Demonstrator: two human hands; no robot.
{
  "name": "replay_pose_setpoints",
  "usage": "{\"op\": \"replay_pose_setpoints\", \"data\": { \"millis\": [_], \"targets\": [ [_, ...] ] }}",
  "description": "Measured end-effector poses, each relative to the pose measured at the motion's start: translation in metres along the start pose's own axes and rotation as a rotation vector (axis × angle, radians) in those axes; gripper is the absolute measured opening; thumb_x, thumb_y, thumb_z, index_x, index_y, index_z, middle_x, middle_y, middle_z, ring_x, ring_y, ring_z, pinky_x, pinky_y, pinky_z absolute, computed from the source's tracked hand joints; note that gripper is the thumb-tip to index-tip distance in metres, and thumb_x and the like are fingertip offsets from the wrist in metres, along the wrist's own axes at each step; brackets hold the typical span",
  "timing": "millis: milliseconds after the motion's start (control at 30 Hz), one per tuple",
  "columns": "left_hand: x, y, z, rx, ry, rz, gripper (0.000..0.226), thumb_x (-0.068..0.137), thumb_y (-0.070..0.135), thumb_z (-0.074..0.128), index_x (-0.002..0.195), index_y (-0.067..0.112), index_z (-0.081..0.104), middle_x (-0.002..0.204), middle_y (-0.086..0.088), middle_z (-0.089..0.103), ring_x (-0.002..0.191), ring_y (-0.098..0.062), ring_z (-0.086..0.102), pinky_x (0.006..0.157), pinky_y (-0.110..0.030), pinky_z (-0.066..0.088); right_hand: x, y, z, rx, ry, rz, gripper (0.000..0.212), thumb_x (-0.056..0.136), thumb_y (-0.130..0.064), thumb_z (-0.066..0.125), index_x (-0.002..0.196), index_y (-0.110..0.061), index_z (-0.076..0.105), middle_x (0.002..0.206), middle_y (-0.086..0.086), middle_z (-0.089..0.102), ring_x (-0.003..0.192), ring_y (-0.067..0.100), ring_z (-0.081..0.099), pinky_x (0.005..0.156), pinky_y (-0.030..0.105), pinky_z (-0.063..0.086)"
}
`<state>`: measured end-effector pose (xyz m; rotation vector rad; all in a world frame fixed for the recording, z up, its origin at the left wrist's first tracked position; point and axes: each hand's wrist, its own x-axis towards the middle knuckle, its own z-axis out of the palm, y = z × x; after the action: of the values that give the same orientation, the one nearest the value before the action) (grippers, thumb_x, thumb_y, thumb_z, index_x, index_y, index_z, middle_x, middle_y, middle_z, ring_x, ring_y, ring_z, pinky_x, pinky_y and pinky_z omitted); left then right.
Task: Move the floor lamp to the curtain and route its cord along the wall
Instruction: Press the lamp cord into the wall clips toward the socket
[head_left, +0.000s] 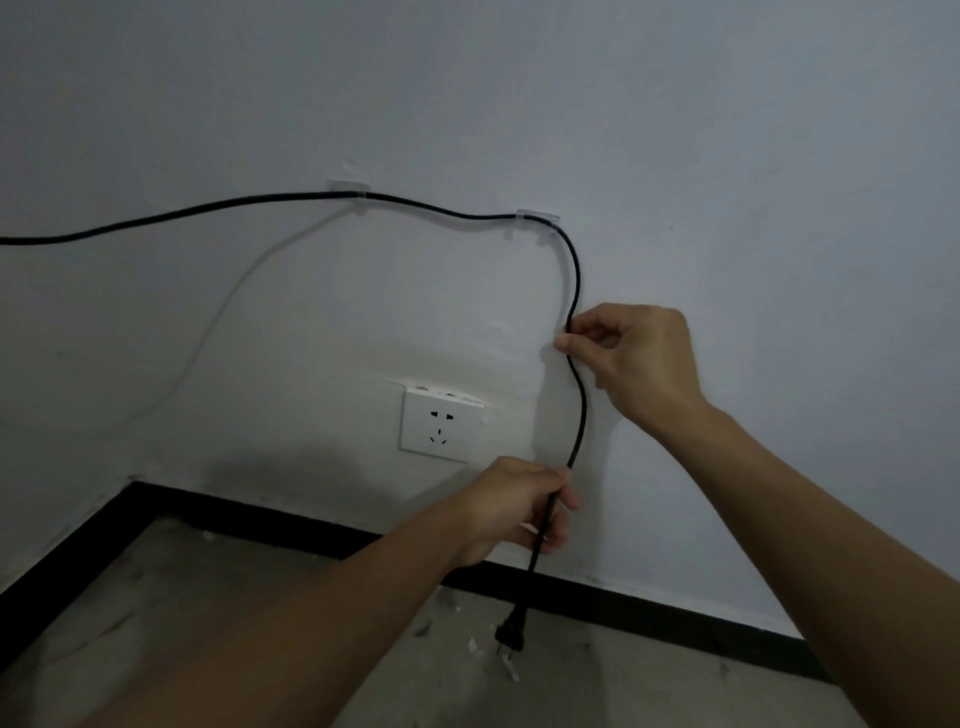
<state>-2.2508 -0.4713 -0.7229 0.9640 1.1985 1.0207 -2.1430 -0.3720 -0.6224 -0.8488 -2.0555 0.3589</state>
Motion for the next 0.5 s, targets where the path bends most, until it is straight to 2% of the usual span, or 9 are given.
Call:
{"op": "replay_pose_setpoints", "data": {
  "millis": [67, 100, 167, 267, 367, 433, 500],
  "targets": [
    [0.0007, 0.0009, 0.0015, -0.001, -0.017, -0.011, 0.033, 0.095, 0.031, 0.046, 0.078, 0.010, 0.064, 0.057, -0.006, 0.063, 0.054, -0.018, 0.060, 0.058, -0.028, 0.053, 0.0001, 0.0009, -0.0025, -0.114, 0.020, -0.054, 0.017, 0.078, -0.028, 0.080, 0.088, -0.014, 0.079, 0.072, -0.003, 0.073, 0.058, 0.003, 0.061, 0.067, 0.031, 0.055],
    [0.0010, 0.0015, 0.0024, 0.001, -0.026, -0.013, 0.033, 0.095, 0.032, 0.046, 0.078, 0.010, 0.065, 0.057, -0.006, 0.063, 0.054, -0.018, 0.060, 0.058, -0.028, 0.054, 0.0000, 0.0011, -0.0040, -0.166, 0.036, -0.068, 0.019, 0.078, -0.031, 0.079, 0.087, -0.015, 0.079, 0.073, -0.001, 0.074, 0.063, 0.009, 0.064, 0.067, 0.033, 0.055],
    [0.0023, 0.0023, 0.0047, -0.002, -0.042, -0.018, 0.033, 0.094, 0.032, 0.047, 0.076, 0.011, 0.065, 0.058, -0.005, 0.063, 0.054, -0.017, 0.061, 0.060, -0.029, 0.054, -0.0005, 0.0019, -0.0057, -0.248, 0.069, -0.078, 0.020, 0.078, -0.037, 0.078, 0.084, -0.017, 0.078, 0.072, -0.001, 0.074, 0.067, 0.017, 0.066, 0.063, 0.035, 0.054],
    [0.0035, 0.0031, 0.0072, -0.014, -0.051, -0.018, 0.034, 0.094, 0.032, 0.047, 0.075, 0.012, 0.066, 0.058, -0.005, 0.063, 0.055, -0.017, 0.061, 0.063, -0.031, 0.053, -0.0014, 0.0031, -0.0066, -0.332, 0.094, -0.076, 0.021, 0.078, -0.043, 0.076, 0.080, -0.022, 0.077, 0.067, -0.006, 0.071, 0.065, 0.016, 0.062, 0.055, 0.025, 0.042],
    [0.0037, 0.0032, 0.0072, -0.012, -0.046, -0.019, 0.034, 0.094, 0.032, 0.047, 0.075, 0.013, 0.066, 0.058, -0.005, 0.062, 0.056, -0.017, 0.061, 0.064, -0.031, 0.053, -0.0009, 0.0048, -0.0091, -0.371, 0.062, -0.013, 0.024, 0.076, -0.051, 0.074, 0.077, -0.028, 0.075, 0.056, -0.020, 0.053, 0.063, 0.011, 0.057, 0.051, 0.020, 0.031],
    [0.0031, 0.0031, 0.0069, -0.008, -0.037, -0.019, 0.033, 0.095, 0.032, 0.047, 0.075, 0.012, 0.066, 0.059, -0.005, 0.062, 0.056, -0.017, 0.060, 0.063, -0.031, 0.052, -0.0003, 0.0065, -0.0104, -0.393, 0.051, 0.021, 0.026, 0.075, -0.054, 0.074, 0.076, -0.028, 0.074, 0.054, -0.023, 0.046, 0.063, 0.012, 0.057, 0.051, 0.022, 0.033],
    [0.0025, 0.0030, 0.0067, 0.005, -0.017, -0.016, 0.033, 0.095, 0.031, 0.047, 0.076, 0.011, 0.066, 0.059, -0.006, 0.062, 0.055, -0.017, 0.060, 0.063, -0.031, 0.052, -0.0010, 0.0066, -0.0110, -0.429, 0.058, 0.031, 0.025, 0.075, -0.053, 0.074, 0.076, -0.028, 0.074, 0.055, -0.021, 0.047, 0.063, 0.013, 0.058, 0.055, 0.025, 0.039]
  ]
}}
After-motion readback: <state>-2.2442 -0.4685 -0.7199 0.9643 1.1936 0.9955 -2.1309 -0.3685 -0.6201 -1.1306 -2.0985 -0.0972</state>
